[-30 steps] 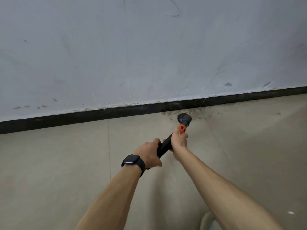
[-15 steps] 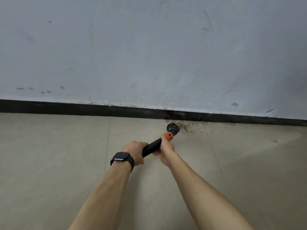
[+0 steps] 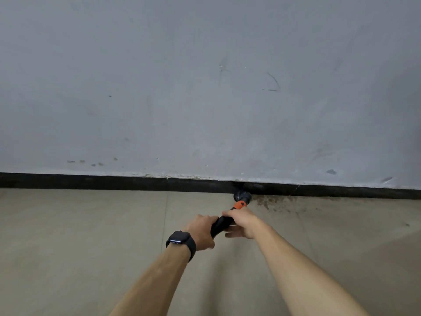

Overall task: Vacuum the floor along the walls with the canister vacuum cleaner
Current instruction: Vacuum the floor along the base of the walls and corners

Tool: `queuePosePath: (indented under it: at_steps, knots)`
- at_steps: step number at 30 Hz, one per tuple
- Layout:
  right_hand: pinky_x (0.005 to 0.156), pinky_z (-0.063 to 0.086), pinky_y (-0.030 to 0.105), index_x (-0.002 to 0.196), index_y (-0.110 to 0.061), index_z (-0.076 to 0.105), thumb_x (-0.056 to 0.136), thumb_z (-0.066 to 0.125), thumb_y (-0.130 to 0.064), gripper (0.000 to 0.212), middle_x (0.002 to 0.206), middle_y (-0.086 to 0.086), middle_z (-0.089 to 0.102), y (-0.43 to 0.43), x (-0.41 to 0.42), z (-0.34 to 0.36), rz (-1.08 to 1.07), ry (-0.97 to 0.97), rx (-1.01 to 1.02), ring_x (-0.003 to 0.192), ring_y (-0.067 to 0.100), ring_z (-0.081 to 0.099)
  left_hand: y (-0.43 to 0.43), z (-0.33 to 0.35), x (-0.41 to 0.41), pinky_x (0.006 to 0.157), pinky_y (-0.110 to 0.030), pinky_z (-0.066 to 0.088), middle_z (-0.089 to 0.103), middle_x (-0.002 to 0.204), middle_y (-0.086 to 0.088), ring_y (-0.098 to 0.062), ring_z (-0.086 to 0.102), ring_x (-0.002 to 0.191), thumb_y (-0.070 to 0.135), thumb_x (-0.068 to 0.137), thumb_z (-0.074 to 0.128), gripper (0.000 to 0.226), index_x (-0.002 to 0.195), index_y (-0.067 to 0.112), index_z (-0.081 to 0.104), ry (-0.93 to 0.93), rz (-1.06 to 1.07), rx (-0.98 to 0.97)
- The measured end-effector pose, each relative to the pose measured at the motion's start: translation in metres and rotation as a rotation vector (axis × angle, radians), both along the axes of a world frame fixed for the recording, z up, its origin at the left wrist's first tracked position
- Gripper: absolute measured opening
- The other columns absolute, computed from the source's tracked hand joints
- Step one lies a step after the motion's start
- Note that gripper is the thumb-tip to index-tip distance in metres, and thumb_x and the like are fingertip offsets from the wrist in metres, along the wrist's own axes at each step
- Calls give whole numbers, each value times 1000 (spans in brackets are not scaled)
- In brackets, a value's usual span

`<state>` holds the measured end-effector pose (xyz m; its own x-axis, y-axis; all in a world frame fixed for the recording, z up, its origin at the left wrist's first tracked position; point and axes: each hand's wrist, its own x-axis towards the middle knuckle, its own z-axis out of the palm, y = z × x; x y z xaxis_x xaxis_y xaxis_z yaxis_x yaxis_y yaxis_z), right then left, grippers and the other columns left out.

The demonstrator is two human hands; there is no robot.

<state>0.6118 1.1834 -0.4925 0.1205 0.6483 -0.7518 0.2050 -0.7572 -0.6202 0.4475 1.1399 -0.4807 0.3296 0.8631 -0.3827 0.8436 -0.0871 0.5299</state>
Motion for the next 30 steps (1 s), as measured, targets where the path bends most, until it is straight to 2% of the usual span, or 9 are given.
queuePosePath:
  at_steps: [4,7,11,14,16,24,30]
  knots:
    - [65,64,42,115,0,55,95,68,-11,26,108,23,68,-3,-30,-7,-7,91,-10,84,38,75,-14,9,-20,74,-36,56,66,102,-5,-25,65,89,10,77,74,39,112,20,60,65,57,-23]
    - [64,64,41,121,2,54,94,69,-9,33,109,23,68,-10,-70,-11,70,139,-22,82,38,76,-29,16,-51,71,-35,56,66,102,-4,-25,65,89,12,76,77,41,112,21,60,158,135,-83]
    - [65,64,42,124,0,47,95,70,-11,39,109,21,67,-24,-129,-8,203,182,7,82,36,75,-50,25,-93,79,-34,56,67,108,-3,-24,66,96,19,71,82,49,114,20,60,241,252,-150]
    - [73,65,48,126,-3,44,92,75,-14,47,107,18,68,-30,-156,-7,252,220,51,82,33,75,-58,28,-113,81,-33,56,66,113,-3,-24,65,100,21,71,84,53,118,19,59,242,346,-160]
    - [71,65,47,126,-4,43,90,77,-16,51,110,18,67,-30,-163,-4,263,210,65,83,31,75,-62,28,-117,86,-32,55,66,115,-3,-23,65,103,19,72,83,54,119,19,58,217,380,-168]
    - [58,62,36,129,-4,45,90,71,-19,49,109,17,68,-29,-113,-7,126,104,60,82,27,75,-43,19,-76,87,-33,55,67,114,-1,-22,65,102,20,71,84,54,120,22,60,163,232,-168]
    - [60,65,41,128,-7,33,90,64,-13,49,107,15,63,-30,-41,-7,-116,13,78,86,28,73,-16,4,-11,89,-34,54,68,114,0,-22,64,103,20,72,83,56,122,23,59,117,48,-155]
